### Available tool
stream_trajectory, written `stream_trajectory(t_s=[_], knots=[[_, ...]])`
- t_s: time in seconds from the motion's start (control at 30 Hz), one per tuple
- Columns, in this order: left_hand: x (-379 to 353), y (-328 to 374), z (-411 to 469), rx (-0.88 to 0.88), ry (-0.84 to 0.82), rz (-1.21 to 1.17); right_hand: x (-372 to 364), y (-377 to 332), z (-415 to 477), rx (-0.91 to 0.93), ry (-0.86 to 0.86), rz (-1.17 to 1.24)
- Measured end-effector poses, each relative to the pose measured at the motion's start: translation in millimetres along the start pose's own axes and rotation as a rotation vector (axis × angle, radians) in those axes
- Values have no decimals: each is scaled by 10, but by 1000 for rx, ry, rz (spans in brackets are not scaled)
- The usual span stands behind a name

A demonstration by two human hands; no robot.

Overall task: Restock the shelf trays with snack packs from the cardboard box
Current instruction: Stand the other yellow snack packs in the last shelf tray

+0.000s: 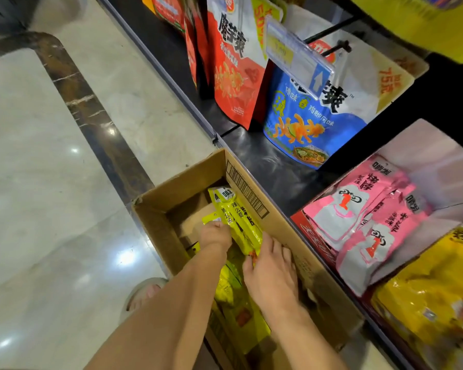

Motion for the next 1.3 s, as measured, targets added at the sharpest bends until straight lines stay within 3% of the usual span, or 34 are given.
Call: stream_trajectory(t_s=[0.13, 0.37, 0.53, 0.77, 1.07, 1.3], knots=[[354, 206, -278, -75, 1, -37, -92, -46, 83, -2, -42, 11], [964, 296, -416, -266, 14, 114, -510, -80, 351, -32, -152, -54], [990, 372, -586, -286, -44, -18, -738, 35, 521, -95, -190, -111], [976, 258, -432, -214, -44, -77, -823, -1, 588, -121, -101, -188], [901, 241, -483, -157, -104, -143, -778, 40, 399, -136, -101, 105], [964, 438, -945, -198, -183, -192, -192, -77, 168, -82, -84, 360]])
Point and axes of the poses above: each hand's wrist, its own z-axis towards the middle knuckle, its own x-axis out of the back of the hand, y = z × x, the point moved 10 cm from there along z, towards the middle knuckle, and after that the axes turned 12 degrees about z, right-handed, at the moved point
